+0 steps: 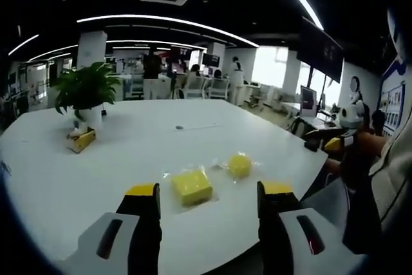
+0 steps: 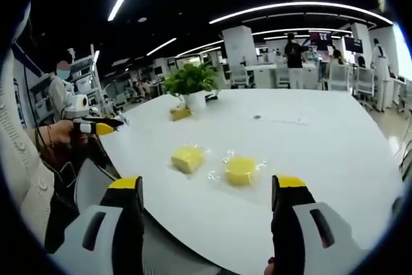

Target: Compare the silicone blocks by pressing each to a similar depth, holding the contact briefly, and releasing to observe deformation and rebound differences across the visible hardness samples.

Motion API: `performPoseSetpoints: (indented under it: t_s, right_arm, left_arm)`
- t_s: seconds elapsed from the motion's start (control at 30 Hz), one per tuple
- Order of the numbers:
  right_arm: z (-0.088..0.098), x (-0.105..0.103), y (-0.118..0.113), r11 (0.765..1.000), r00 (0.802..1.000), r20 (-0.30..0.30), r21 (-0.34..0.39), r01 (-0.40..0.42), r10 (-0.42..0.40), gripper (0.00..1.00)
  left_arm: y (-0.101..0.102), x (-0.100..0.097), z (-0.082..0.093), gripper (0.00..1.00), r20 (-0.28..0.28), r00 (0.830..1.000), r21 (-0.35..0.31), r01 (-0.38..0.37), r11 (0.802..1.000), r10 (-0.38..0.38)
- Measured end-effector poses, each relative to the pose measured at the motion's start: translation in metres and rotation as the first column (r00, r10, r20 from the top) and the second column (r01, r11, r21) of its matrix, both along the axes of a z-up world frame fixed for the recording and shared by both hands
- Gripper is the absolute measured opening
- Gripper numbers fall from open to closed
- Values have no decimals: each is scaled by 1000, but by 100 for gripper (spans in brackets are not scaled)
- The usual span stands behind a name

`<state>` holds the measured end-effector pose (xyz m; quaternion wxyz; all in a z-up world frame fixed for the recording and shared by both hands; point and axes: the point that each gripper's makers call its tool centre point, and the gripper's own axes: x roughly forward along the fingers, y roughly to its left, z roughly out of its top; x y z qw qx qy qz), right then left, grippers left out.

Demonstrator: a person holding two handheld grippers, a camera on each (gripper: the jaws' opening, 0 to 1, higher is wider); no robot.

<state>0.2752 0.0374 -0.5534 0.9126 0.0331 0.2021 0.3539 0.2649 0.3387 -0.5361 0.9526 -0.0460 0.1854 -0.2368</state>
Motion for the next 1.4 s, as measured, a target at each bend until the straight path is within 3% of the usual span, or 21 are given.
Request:
performPoseSetpoints:
  t_s: [0.43,0.8,0.97,1.1,1.3,1.4]
  right_arm:
    - [4,5,-3,1000,1000,13,6,18,-18,76]
    - [0,24,-5,1000,1000,-12,-5,0,0,76]
    - [-6,30,-2,1000,999,-33,-11,-7,6,76]
    - [-13,36,0,1000,998,-60,-21,-15,13,76]
    - [-18,46,-2,999,996,-93,-30,-18,15,77]
    - [-19,49,-3,999,995,-102,-32,-20,17,78]
  left_arm:
    - [4,-1,0,61,-12,1000,11,-9,1000,9]
    - [8,15,-7,64,-61,998,10,-5,1000,5]
    - [16,35,-16,66,-129,991,-44,-46,998,40]
    - [20,55,-21,62,-169,984,-116,-79,990,59]
    - [24,91,-33,65,-225,972,-287,-127,950,62]
    - [27,106,-44,65,-238,969,-301,-134,944,62]
